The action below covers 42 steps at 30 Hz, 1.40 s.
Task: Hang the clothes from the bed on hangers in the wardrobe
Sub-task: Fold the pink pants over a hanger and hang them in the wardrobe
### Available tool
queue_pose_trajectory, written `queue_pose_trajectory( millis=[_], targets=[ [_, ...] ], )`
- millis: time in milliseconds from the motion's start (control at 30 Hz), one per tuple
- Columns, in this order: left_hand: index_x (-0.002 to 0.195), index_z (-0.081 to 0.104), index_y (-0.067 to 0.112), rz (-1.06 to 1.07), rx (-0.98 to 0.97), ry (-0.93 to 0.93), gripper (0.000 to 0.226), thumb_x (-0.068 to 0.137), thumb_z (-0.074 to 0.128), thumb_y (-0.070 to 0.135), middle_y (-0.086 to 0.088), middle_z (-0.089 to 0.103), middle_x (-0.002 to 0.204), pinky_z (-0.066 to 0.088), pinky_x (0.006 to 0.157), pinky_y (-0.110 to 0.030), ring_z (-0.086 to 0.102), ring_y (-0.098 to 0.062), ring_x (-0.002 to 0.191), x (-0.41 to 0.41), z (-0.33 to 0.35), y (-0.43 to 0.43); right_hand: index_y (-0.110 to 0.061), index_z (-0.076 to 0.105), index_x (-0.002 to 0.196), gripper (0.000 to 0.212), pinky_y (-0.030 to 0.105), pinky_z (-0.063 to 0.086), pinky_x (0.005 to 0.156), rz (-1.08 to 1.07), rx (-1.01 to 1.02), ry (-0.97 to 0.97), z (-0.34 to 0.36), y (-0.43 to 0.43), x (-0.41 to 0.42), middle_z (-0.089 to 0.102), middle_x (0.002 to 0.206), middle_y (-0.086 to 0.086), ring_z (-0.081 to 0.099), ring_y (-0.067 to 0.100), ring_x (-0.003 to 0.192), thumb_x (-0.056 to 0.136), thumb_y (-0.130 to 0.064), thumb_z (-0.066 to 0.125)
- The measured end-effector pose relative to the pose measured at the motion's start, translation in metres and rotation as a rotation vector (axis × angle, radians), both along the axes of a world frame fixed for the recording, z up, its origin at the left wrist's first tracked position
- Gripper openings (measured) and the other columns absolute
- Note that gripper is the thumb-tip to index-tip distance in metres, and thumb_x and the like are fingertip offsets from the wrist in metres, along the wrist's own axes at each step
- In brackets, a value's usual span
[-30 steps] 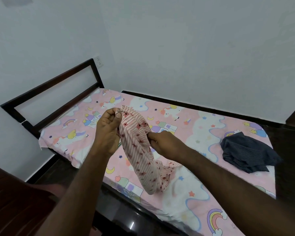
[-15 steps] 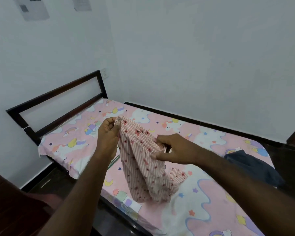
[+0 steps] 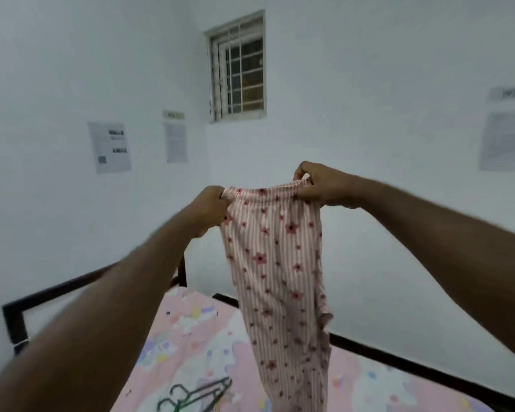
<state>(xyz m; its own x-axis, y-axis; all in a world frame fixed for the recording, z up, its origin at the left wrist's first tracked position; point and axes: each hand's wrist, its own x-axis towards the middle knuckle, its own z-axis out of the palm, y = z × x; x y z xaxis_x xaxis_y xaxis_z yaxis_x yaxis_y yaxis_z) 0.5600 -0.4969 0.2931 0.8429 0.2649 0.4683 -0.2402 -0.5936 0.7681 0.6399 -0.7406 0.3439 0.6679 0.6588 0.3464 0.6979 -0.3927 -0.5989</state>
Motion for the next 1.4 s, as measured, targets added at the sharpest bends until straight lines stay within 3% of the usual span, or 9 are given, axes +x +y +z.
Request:
queue_pose_trajectory(
  millis=[133,300,400,700,833,1000,1100,1233,1400],
  targets=[
    [0.093,0.049,0.012,0.179,0.083,-0.276,0.015,0.096,0.038,0.002,0.001,0.049,0.078,0.04,0.052,-0.022,0.047,-0.012,0.066,0.009,0.058,-0.008,-0.008,0.053,0.113,0.022,0.024,0.042,0.056,-0.106,0.127,-0.138,0.043,0.002,-0.003,0.058,0.089,0.003,0.054,0.013,0.075,0.091,-0.012,0.056],
    [0.111,0.041,0.01,0.29,0.566,-0.259,0.028,0.088,0.036,-0.004,-0.006,0.053,0.085,0.048,0.07,-0.04,0.053,-0.026,0.077,0.013,0.073,-0.007,-0.001,0.06,0.103,0.018,0.033,0.052,0.06,-0.162,-0.013,-0.212,0.064,-0.002,-0.01,0.062,0.094,0.012,0.061,0.021,0.078,0.089,-0.008,0.053],
    [0.114,0.042,0.009,0.31,0.479,-0.329,0.026,0.091,0.038,-0.002,-0.005,0.052,0.086,0.047,0.071,-0.04,0.051,-0.024,0.076,0.016,0.081,-0.002,-0.006,0.061,0.103,0.016,0.03,0.053,0.056,-0.126,0.072,-0.165,0.071,-0.006,-0.016,0.064,0.092,0.008,0.064,0.018,0.076,0.089,-0.008,0.055],
    [0.099,0.056,0.004,-0.196,-0.235,-0.112,0.017,0.103,0.044,0.015,-0.01,0.046,0.082,0.041,0.063,-0.028,0.044,-0.015,0.065,0.015,0.041,0.03,-0.004,0.06,0.086,0.001,0.026,0.053,0.06,-0.105,0.261,-0.002,0.032,0.009,-0.021,0.062,0.08,0.006,0.062,0.015,0.07,0.086,-0.004,0.059],
    [0.082,0.054,0.0,-0.056,0.008,-0.028,0.031,0.102,0.047,0.023,-0.011,0.051,0.069,0.042,0.063,-0.031,0.05,-0.019,0.062,0.012,0.031,0.028,-0.004,0.059,0.088,0.004,0.027,0.043,0.051,-0.141,0.24,-0.001,0.018,0.011,-0.015,0.059,0.079,0.009,0.055,0.02,0.07,0.086,-0.002,0.057],
    [0.077,0.051,0.003,0.175,0.193,-0.001,0.027,0.099,0.05,0.017,-0.018,0.059,0.082,0.058,0.076,-0.046,0.065,-0.035,0.078,0.027,0.058,0.022,0.0,0.057,0.103,0.014,0.034,0.06,0.052,-0.198,0.161,0.129,0.02,0.022,-0.012,0.058,0.083,0.012,0.063,0.022,0.066,0.09,0.004,0.056],
    [0.104,0.055,-0.005,0.219,0.097,0.039,0.017,0.099,0.05,0.011,-0.017,0.059,0.088,0.06,0.071,-0.046,0.067,-0.039,0.086,0.034,0.059,0.018,0.002,0.057,0.104,0.016,0.036,0.061,0.058,-0.18,0.206,0.153,0.017,0.025,-0.016,0.06,0.081,0.014,0.062,0.021,0.063,0.088,0.005,0.06],
    [0.115,0.05,0.002,0.153,-0.139,-0.041,0.021,0.102,0.047,0.018,-0.013,0.05,0.102,0.048,0.035,-0.022,0.063,-0.026,0.066,0.029,0.051,0.006,0.0,0.061,0.102,0.016,0.032,0.057,0.055,-0.15,0.271,0.154,0.008,0.013,-0.023,0.062,0.085,0.012,0.063,0.02,0.072,0.087,0.0,0.065],
    [0.104,0.049,0.011,0.048,-0.027,-0.193,0.011,0.103,0.04,0.017,-0.005,0.055,0.095,0.054,0.051,-0.025,0.059,-0.017,0.071,0.028,0.048,-0.014,-0.009,0.059,0.095,0.012,0.034,0.056,0.058,-0.139,0.476,0.32,-0.048,-0.008,-0.018,0.067,0.083,0.009,0.064,0.02,0.066,0.088,-0.011,0.069]
  ],
)
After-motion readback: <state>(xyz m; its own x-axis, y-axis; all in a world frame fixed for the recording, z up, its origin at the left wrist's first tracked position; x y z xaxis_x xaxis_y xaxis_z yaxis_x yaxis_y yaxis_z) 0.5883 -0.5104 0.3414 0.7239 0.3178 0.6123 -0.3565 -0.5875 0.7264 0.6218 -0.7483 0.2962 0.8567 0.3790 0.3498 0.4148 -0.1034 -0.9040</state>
